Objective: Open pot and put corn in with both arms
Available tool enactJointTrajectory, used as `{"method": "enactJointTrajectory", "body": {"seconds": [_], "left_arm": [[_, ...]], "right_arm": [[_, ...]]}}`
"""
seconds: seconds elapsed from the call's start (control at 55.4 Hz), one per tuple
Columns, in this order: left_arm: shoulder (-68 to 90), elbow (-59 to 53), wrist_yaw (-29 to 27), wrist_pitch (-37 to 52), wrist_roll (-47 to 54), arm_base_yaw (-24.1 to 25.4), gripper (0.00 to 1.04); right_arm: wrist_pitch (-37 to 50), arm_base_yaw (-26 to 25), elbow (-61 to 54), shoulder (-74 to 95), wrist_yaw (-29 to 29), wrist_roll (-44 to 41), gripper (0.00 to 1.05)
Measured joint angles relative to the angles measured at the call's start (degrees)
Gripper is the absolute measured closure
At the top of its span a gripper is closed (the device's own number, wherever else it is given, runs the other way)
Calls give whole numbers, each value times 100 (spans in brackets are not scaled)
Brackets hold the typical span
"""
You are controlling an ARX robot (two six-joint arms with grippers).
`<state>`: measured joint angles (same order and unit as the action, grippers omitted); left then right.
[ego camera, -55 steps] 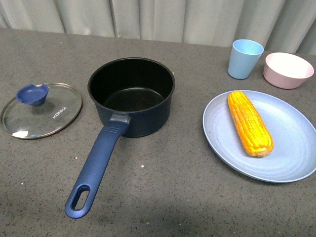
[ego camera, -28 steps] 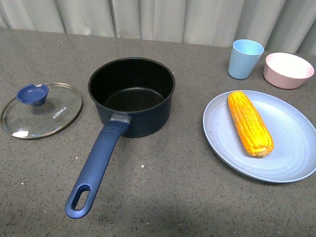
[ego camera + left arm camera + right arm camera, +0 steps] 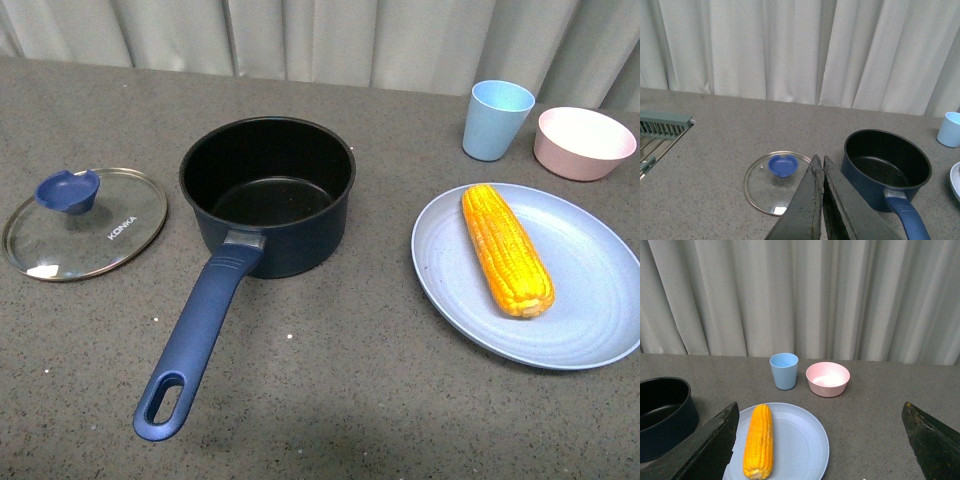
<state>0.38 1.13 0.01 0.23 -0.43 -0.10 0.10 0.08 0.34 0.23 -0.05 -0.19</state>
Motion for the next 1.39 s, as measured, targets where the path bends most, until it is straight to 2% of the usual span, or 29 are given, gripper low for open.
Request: {"method": "enactJointTrajectory", "body": {"seconds": [0.108, 0.145, 0.181, 0.199, 0.235, 0.379, 0.452, 0.506, 0.596, 0.668, 0.939, 1.228, 1.391], "left_arm": [[-4, 0, 0, -11, -4, 0, 100], [-4, 0, 0, -11, -2, 0, 96], [-7, 0, 0, -11, -2, 0, 87], [-9, 0, -2, -11, -2, 0, 81], [-9, 0, 0, -11, -2, 0, 76], [-13, 0, 2, -11, 0, 0, 53], [-15, 0, 2, -11, 0, 0, 37], [-15, 0, 0, -11, 0, 0, 24], [-13, 0, 0, -11, 9, 0, 5], [-15, 0, 0, -11, 13, 0, 7], [-15, 0, 0, -11, 15, 0, 7], [-15, 0, 0, -11, 15, 0, 7], [-15, 0, 0, -11, 15, 0, 7]], "right_arm": [[0, 0, 0, 0, -2, 0, 9], [0, 0, 0, 0, -2, 0, 9], [-127, -35, 37, 61, -98, -70, 9], [-409, -96, 162, 245, -380, -269, 9], [-461, -129, 260, 603, -468, -411, 9], [688, -28, 640, 2828, -262, -610, 9], [1473, 114, 1141, 4577, -144, -603, 9], [1683, 225, 1611, 5882, -92, -586, 9], [1451, 391, 2417, 7807, -98, -455, 9], [1370, 494, 2789, 8555, -133, -402, 9], [1049, 977, 4087, 10386, -157, -251, 9], [404, 1294, 5112, 11171, -258, 177, 9], [50, 1379, 5574, 11455, -90, 398, 9]]}}
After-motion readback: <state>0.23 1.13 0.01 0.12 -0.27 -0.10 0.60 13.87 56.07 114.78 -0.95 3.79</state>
